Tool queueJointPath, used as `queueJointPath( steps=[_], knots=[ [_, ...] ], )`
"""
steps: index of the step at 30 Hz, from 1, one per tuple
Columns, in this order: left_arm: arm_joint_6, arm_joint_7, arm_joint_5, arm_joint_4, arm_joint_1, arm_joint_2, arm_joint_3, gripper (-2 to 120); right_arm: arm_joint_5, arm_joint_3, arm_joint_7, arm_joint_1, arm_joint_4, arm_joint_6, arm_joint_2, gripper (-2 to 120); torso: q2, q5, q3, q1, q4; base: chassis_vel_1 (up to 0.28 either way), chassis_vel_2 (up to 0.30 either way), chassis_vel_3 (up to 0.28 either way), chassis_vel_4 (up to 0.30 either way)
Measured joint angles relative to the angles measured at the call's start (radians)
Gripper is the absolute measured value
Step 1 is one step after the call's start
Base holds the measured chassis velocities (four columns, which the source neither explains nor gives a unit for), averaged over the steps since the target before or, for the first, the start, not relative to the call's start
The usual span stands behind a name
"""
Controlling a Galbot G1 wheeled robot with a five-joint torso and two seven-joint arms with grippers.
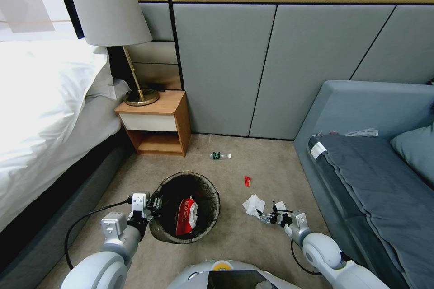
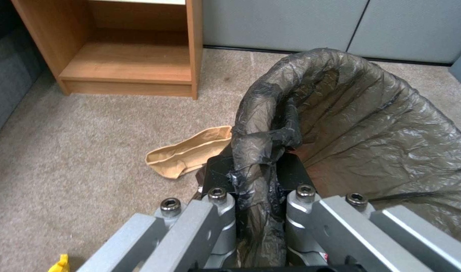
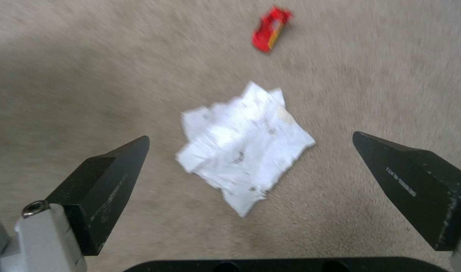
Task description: Pick up the trash bin, then pick up the garbage from the floor and place it into the trash bin.
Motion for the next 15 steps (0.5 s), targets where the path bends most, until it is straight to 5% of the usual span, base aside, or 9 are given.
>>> queueJointPath(
  steps=[15],
  knots=[
    [0.001,0.015,0.02,0.0,-0.001,-0.006,0.001,7,-0.019,-0.085,0.001,0.159,-0.217,0.005,0.048,100,0.0,-0.0001,0.0,0.0,-0.0001,0.0,0.0,0.0,0.0]
  ],
)
